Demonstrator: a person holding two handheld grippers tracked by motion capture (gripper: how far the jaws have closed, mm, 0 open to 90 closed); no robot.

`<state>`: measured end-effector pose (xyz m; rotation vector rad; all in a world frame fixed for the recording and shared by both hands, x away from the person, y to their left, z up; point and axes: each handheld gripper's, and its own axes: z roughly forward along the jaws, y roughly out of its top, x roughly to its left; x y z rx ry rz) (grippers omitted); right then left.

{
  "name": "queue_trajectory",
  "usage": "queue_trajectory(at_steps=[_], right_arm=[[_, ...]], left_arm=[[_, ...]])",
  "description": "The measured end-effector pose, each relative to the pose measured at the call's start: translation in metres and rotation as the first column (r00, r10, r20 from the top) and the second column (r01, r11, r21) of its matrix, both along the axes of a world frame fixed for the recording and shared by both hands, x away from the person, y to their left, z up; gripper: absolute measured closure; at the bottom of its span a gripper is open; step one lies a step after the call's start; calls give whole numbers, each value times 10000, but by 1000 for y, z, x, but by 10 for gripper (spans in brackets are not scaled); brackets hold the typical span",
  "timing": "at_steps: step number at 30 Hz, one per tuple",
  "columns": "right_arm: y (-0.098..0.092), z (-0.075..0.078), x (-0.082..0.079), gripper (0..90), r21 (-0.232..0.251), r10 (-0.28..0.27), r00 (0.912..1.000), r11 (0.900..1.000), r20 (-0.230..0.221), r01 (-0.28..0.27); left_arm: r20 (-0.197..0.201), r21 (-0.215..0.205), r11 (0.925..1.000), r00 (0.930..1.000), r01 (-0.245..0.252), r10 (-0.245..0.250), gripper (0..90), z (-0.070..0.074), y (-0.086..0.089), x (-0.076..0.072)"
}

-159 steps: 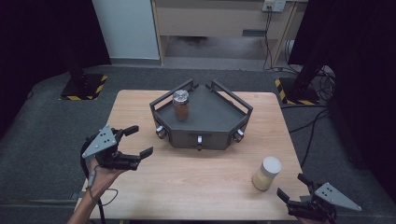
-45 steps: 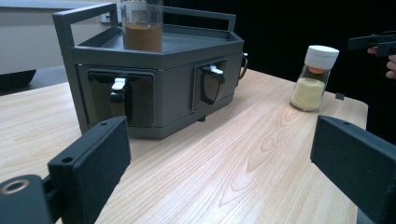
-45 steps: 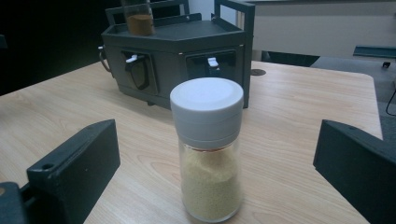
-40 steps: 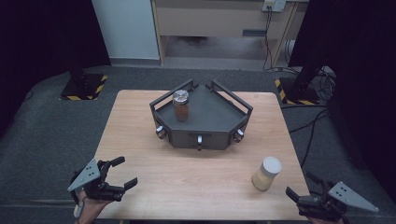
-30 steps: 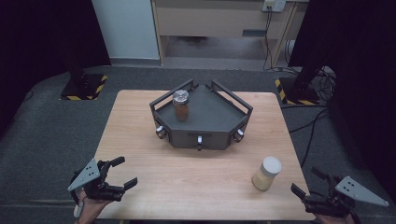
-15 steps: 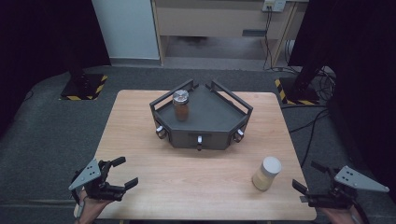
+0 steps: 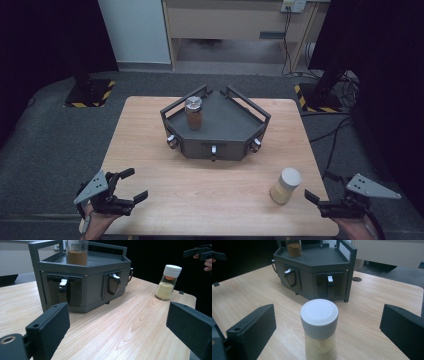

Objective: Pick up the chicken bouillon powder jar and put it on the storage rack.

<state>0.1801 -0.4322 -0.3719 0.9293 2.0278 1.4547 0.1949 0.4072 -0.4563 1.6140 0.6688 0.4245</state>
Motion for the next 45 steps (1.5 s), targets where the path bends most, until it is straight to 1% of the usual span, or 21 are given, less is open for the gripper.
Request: queue_trajectory(at_steps=[6, 9, 12, 18, 21, 22, 24, 27, 31, 33, 38, 42, 45], right_arm=[[6, -7, 9, 11, 37, 85, 9999, 10000, -105, -84], [8, -9, 12, 11, -17, 116, 9998, 9999, -131, -116], [15, -14, 16, 11, -183, 107, 9999, 9998, -110, -109], [20, -22, 24, 13, -342, 81, 9998, 9994, -205, -88], [22, -25, 25, 15, -369, 41, 9999, 9993, -163, -47], [23, -29, 26, 17, -340, 4, 9998, 9994, -192, -10], [26, -32, 28, 26, -478, -26, 9999, 9989, -143, 19], [28, -38, 29, 33, -468, -60, 10000, 9989, -76, 57], [29, -43, 32, 51, -534, 104, 9999, 9985, 74, -100], [29, -44, 33, 53, -516, 152, 9999, 9986, 59, -149], [32, -46, 37, 95, -577, 386, 9992, 9976, 96, -380], [31, -47, 43, 123, -510, 639, 9979, 9967, 52, -635], [30, -49, 47, 152, -438, 704, 9975, 9965, -32, -705]], left_arm=[[-12, 11, 10000, 10000, 25, -25, 40, 0, -1, 0], [-23, 16, 10000, 10000, 26, -26, 40, 0, -1, 0], [-22, 32, 10000, 10000, 27, -27, 40, 0, -1, 0], [-17, 33, 10000, 10000, 36, -36, 40, 0, -1, 0], [-24, 43, 10000, 10000, 37, -37, 40, 0, -2, 0], [-33, 45, 10000, 10000, 35, -35, 40, 0, -2, 0], [-33, 38, 10000, 10000, 31, -31, 40, 0, -2, 0], [-34, 47, 10000, 10000, 30, -30, 40, 1, -2, -1], [-44, 62, 10000, 10000, 33, -33, 40, 1, -2, 0], [-49, 74, 10000, 10000, 38, -38, 40, 1, -2, 0], [-42, 70, 10000, 10000, 44, -44, 40, 1, -2, 0], [-43, 84, 10000, 10000, 53, -53, 40, 1, -2, 0], [-37, 92, 9999, 10000, 57, -57, 40, 1, -2, 0]])
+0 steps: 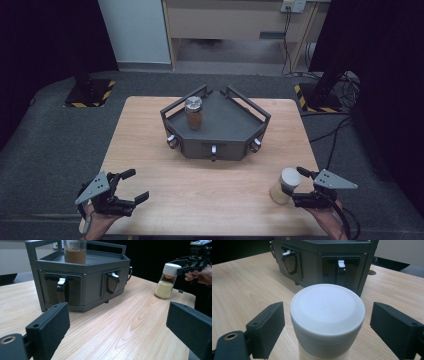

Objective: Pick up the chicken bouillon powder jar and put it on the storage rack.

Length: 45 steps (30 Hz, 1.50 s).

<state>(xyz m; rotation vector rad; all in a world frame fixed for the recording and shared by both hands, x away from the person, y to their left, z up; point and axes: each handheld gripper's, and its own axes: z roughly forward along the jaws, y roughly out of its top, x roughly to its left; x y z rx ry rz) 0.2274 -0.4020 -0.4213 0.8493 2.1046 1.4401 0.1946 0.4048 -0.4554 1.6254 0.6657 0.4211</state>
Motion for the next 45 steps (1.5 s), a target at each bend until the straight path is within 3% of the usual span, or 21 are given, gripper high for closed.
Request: queue_trajectory(at_steps=[9, 19, 29, 36, 40, 45], right_arm=[[-6, -9, 4, 336, 183, 371, 9989, 9991, 272, -376], [-8, -12, 4, 342, 237, 451, 9981, 9987, 427, -461], [-6, -3, 11, 343, 149, 691, 9970, 9975, 342, -696], [-4, 19, 26, 343, 172, 1204, 9915, 9925, 494, -1214], [0, 35, 42, 343, 213, 1587, 9863, 9869, 441, -1597], [11, 55, 69, 343, 164, 2270, 9738, 9737, 153, -2272]], left_arm=[[-8, 12, 10000, 10000, 3, -3, 40, 0, 0, 0], [-35, 26, 10000, 10000, -13, 13, 40, 0, 0, 0], [-90, 49, 10000, 10000, -23, 24, 40, 0, -1, 1], [-94, 75, 10000, 10000, -14, 15, 40, 1, -1, 1], [-84, 68, 10000, 10000, -15, 15, 40, 0, -1, 1], [-107, 62, 10000, 9999, -24, 24, 40, 0, -1, 1]])
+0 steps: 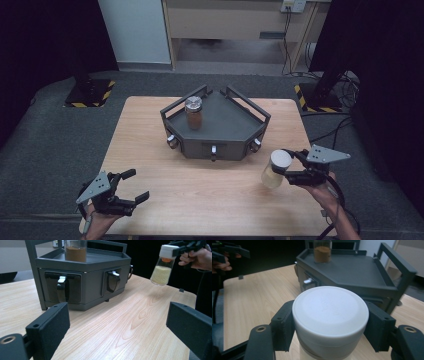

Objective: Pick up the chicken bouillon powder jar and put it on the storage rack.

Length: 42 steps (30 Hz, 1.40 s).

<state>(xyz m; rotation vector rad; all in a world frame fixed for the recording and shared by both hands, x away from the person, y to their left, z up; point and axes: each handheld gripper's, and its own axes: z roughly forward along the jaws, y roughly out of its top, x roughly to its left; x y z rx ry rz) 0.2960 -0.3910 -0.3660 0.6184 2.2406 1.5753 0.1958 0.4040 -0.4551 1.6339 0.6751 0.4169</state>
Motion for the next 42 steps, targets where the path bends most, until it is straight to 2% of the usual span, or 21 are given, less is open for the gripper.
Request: queue_trajectory(at_steps=[7, 15, 24, 32, 35, 42], right_arm=[[15, 24, 27, 343, -169, 707, 9975, 9973, -81, -709], [37, 57, 58, 343, -305, 1463, 9892, 9888, -36, -1464], [66, 84, 96, 343, -319, 2403, 9706, 9701, -143, -2406], [92, 103, 122, 343, -468, 2894, 9572, 9561, -72, -2894], [99, 108, 129, 343, -505, 2863, 9581, 9569, -25, -2861], [113, 118, 146, 343, -583, 2498, 9683, 9667, 62, -2491]], left_arm=[[-16, -22, 10000, 10000, 5, -5, 40, 0, 0, 1], [-34, -18, 10000, 10000, -4, 4, 40, 0, 0, 1], [-49, -83, 9999, 10000, -56, 56, 40, -1, 1, 0], [-34, -104, 9999, 10000, -77, 77, 40, -1, 1, -1], [-29, -118, 9999, 10000, -91, 91, 40, -1, 2, -1], [-38, -116, 9999, 9999, -99, 99, 40, -1, 2, -1]])
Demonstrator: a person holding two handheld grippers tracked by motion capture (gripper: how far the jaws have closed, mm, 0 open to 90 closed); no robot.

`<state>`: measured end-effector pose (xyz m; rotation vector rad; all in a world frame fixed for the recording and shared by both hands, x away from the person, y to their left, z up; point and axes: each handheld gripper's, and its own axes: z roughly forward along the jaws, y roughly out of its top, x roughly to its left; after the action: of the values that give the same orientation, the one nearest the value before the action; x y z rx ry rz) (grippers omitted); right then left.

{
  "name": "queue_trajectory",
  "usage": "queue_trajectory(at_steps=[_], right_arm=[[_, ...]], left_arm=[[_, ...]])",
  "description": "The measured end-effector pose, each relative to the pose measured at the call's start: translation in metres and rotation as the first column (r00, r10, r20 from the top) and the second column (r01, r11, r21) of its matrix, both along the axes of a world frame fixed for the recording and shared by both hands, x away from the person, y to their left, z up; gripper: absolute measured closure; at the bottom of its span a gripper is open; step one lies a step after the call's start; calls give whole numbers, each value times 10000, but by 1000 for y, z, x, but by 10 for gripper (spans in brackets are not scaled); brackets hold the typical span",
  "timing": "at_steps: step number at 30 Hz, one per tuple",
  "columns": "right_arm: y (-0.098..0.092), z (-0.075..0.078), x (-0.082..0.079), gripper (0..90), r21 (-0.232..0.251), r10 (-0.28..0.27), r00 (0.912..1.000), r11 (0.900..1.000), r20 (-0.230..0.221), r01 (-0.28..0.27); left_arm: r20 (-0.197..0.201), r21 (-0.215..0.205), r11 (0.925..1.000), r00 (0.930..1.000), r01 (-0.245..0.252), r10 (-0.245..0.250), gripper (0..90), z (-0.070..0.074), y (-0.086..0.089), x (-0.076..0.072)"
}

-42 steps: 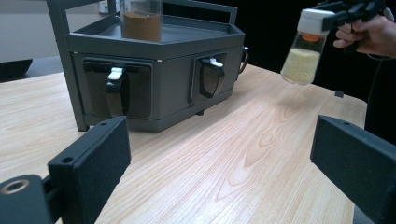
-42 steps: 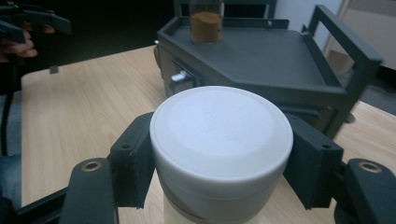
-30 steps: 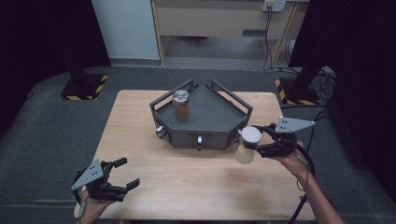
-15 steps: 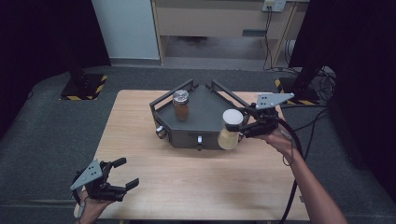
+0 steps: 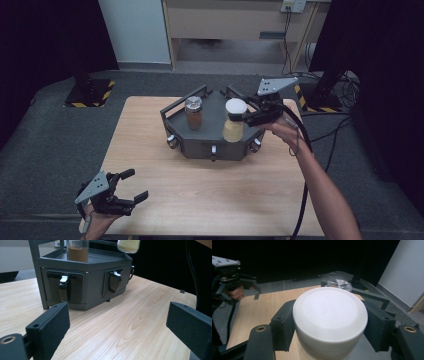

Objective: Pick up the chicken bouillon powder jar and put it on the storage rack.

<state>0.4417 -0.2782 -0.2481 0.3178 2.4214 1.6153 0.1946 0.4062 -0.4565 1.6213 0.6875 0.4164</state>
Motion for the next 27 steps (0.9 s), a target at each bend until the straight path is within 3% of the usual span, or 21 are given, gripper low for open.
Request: queue_trajectory(at_steps=[9, 17, 27], right_arm=[[13, -3, 18, 343, -28, -965, 9953, 9953, -128, 964], [24, -8, 26, 343, -249, -1464, 9892, 9889, -39, 1463], [22, -19, 31, 342, -226, -2021, 9790, 9792, -264, 2015]], left_arm=[[4, 2, 10000, 10000, -7, 7, 40, 0, 0, 0], [1, -26, 10000, 10000, -6, 6, 40, 0, 1, 0], [-4, -14, 10000, 10000, 7, -7, 40, 0, 1, 0]])
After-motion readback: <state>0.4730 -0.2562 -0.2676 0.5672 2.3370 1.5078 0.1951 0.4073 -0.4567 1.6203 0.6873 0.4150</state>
